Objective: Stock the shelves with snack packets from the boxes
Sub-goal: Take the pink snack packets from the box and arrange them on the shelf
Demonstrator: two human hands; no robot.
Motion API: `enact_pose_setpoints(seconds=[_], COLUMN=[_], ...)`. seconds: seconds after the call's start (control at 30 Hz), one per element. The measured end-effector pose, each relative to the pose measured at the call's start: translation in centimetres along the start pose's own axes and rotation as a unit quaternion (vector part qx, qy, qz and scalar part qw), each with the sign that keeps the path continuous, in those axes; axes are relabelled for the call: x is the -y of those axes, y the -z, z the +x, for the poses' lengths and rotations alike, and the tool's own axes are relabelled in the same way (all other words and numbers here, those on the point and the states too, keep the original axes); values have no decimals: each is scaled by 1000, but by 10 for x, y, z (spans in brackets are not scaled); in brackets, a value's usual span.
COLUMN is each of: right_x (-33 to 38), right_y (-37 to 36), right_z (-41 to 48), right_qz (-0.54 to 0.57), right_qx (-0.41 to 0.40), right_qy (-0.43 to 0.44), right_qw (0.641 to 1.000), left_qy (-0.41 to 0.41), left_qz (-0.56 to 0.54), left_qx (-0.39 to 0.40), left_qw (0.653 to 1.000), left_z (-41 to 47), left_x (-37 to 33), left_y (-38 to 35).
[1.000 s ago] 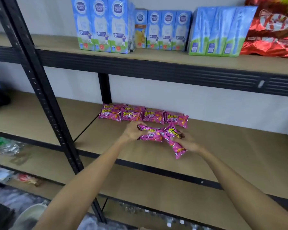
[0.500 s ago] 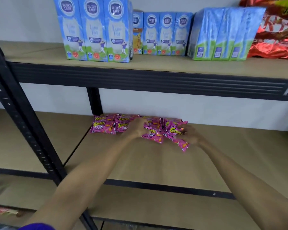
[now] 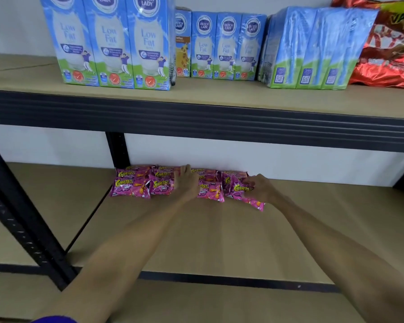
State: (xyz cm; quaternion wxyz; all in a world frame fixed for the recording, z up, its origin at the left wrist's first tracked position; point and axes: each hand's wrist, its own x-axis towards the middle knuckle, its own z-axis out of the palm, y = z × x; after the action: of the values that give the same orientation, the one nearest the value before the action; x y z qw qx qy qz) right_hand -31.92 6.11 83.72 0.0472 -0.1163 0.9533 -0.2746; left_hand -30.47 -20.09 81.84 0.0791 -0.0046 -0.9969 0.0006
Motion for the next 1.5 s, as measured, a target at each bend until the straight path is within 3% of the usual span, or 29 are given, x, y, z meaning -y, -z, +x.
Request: enact_pose_setpoints(seconds=[0.33,0.9,1.13,1.5], right_x=[11,6,15,17], right_y=[-16,-35,-60,-74], right_z=[17,19,-2,-27], right_qz=[-113,-194,-176,-93], right_qx=[43,-73,-130,-126], right_qy=[55,22,-8,-28], right_qw=[991,978,976,987], left_qy=[-10,-58,-70,-39], left_qz=[41,-27,-33,-48], left_qx=[9,-47,-61,-59], left_qw=[999,997,995,996], left_z=[6,-4,-11,-29], left_x=[2,-6,-5,-16], left_y=[-5,-12,-23,-25])
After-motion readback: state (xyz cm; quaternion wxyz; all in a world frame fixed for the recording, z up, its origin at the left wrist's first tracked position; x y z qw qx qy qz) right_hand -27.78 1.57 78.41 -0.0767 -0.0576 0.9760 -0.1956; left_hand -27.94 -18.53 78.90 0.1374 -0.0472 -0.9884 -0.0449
